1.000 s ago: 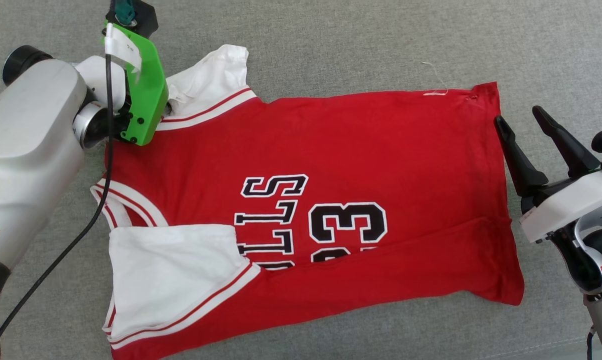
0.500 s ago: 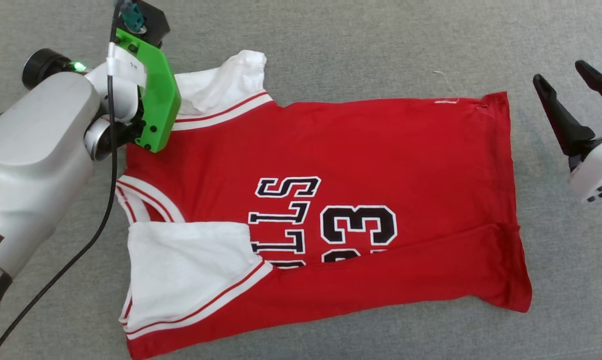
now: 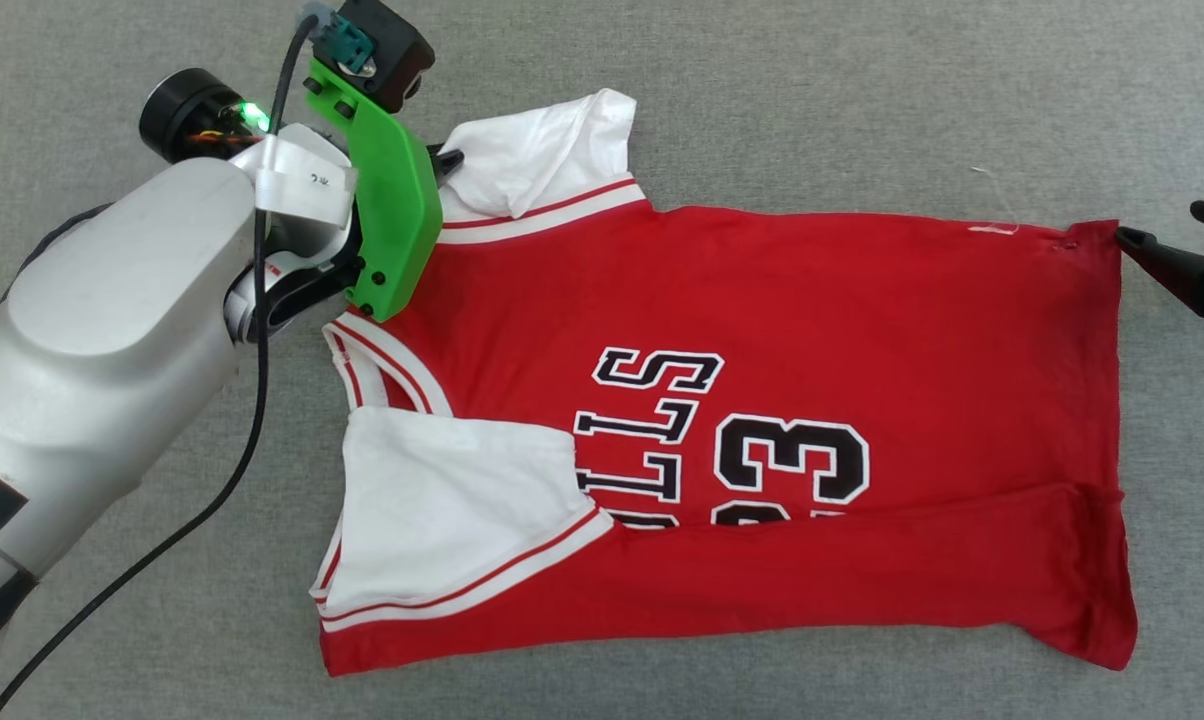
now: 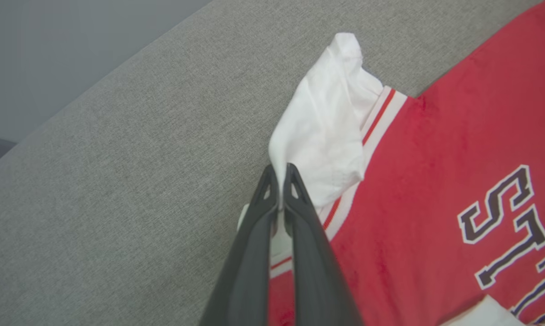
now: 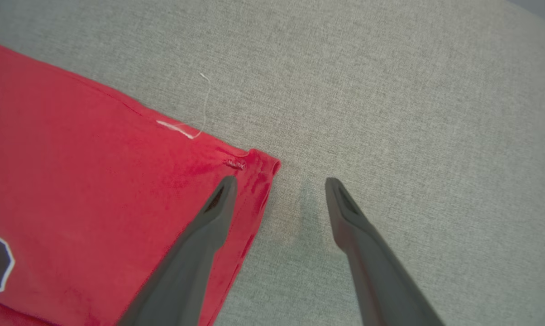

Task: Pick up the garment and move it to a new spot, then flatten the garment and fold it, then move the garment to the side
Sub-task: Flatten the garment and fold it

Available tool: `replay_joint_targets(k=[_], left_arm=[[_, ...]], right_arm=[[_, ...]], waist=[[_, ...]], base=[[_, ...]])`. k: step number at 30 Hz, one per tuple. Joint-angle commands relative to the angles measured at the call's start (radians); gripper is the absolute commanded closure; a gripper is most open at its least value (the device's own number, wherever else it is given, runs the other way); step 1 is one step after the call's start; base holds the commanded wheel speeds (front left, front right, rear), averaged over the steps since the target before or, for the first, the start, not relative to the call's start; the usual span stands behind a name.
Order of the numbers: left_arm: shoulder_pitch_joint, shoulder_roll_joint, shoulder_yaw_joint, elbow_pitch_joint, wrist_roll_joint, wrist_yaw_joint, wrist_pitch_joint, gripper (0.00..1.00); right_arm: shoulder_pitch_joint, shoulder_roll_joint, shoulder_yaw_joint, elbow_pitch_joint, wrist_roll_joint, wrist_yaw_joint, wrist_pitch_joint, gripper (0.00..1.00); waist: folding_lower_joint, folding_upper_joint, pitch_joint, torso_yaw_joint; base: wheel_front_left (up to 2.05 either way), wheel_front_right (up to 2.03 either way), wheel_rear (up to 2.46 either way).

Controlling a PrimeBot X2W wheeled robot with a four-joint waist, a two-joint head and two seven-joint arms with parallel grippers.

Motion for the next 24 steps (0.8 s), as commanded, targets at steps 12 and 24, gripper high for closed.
replay_joint_targets(k=[12,24], left_arm=[[-0.014,0.005,0.010,-0.056,0.027,0.019,-0.031,1.00],[0.070,0.031,0.012,-0.055,-0.006,0.023,-0.085,1.00]], right_arm=[[-0.049,0.100,0.084,0.229,0.025,-0.001,0.004,0.00],[-0.003,0.076,0.082,0.223,0.098,-0.001,-0.262,1.00]], waist=[[-0.0001,0.0000,0.068,0.058],[-0.0001,0.0000,-0.058,0.048]], base=[[0.00,0.00,0.00],[0.00,0.00,0.00]])
